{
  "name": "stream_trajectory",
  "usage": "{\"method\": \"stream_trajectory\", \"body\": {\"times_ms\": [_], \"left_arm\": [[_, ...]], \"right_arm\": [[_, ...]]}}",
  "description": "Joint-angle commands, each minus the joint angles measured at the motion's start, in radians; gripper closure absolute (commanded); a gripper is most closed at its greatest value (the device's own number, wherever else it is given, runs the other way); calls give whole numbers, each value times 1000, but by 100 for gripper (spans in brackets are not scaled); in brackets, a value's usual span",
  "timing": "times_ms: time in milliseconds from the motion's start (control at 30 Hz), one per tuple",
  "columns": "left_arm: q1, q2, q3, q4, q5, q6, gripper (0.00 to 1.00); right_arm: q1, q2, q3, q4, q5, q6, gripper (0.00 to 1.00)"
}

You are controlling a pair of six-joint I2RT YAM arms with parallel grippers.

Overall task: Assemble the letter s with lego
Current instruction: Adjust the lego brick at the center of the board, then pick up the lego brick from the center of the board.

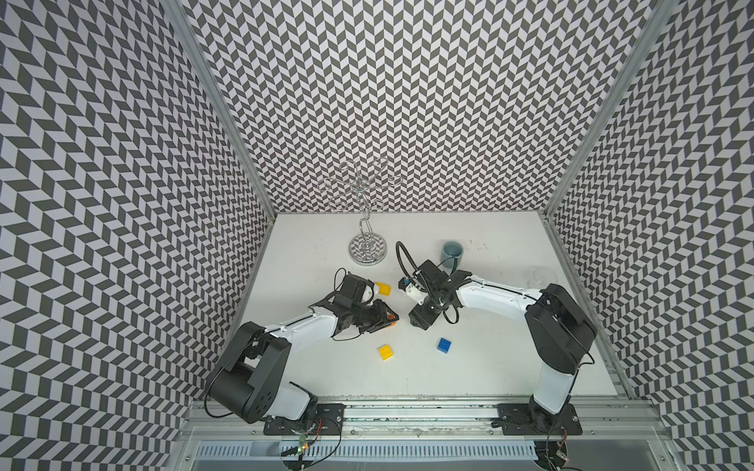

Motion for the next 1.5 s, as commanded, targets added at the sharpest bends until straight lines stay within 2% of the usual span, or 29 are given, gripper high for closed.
{"method": "stream_trajectory", "body": {"times_ms": [0, 267, 467, 700, 867, 1267, 1367, 1467], "left_arm": [[15, -68, 6, -84, 10, 40, 61], [119, -177, -5, -176, 40, 88, 61], [176, -208, -6, -219, 52, 128, 61], [197, -231, -35, -219, 62, 136, 61], [217, -234, -47, -227, 71, 152, 61], [259, -225, -51, -245, 92, 195, 60], [264, -224, -55, -247, 95, 199, 60], [268, -226, -58, -247, 95, 202, 60]], "right_arm": [[10, 32, 2, 26, 5, -19, 32], [31, 55, 10, 18, 70, -27, 37], [45, 66, 35, 28, 82, -20, 39], [49, 87, 65, 14, 109, -16, 46], [49, 100, 71, -4, 110, -18, 56], [50, 69, 79, -36, 104, -3, 53], [50, 74, 89, -50, 105, -6, 55], [50, 82, 95, -58, 104, -10, 62]]}}
